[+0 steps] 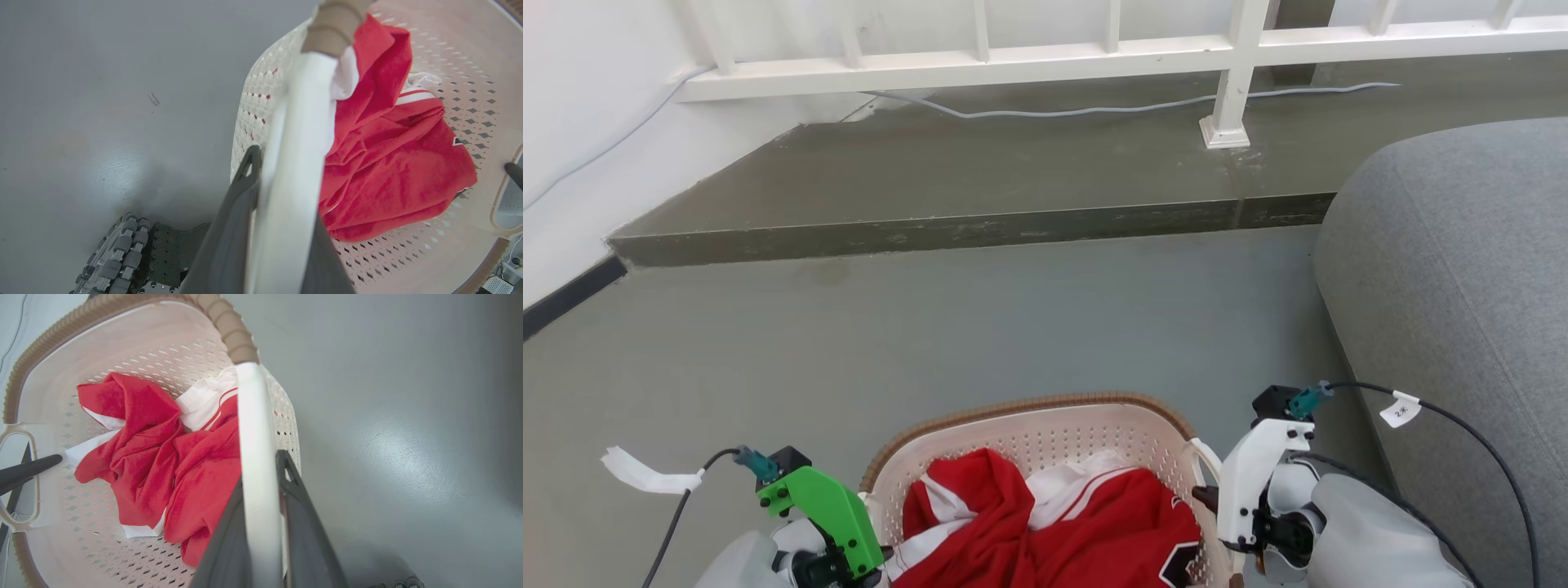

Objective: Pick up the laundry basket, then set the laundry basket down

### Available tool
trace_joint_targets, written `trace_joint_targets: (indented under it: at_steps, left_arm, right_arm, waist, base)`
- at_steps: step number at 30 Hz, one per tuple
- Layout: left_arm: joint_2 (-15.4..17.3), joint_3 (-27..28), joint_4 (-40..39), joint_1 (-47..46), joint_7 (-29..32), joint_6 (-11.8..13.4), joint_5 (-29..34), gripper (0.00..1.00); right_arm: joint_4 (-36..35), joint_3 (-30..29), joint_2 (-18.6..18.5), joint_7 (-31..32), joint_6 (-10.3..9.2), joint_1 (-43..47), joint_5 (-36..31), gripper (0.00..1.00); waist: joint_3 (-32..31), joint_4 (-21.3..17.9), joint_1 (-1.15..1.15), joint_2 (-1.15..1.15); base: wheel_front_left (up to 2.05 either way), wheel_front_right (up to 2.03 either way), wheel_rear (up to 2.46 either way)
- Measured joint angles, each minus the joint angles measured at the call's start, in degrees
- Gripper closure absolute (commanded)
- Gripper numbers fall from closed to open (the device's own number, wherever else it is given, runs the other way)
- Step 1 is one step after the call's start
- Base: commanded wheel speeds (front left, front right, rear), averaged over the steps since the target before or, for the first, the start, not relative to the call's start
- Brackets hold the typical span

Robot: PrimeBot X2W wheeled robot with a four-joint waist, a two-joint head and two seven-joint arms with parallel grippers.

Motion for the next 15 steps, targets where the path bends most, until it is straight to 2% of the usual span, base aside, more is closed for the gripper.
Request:
trace_joint_targets:
  at_steps: [15]
  left_arm:
    - [0.40,-0.31,-0.47,0.55,-0.07,0.00,-0.46,1.00]
  right_arm:
    - [-0.55,1.11,0.01,0.01,-0.54,0.26,1.12,1.00]
  waist:
    - [-0.36,-0.56,0.00,0.00]
  base:
    - [0.00,0.00,0.00]
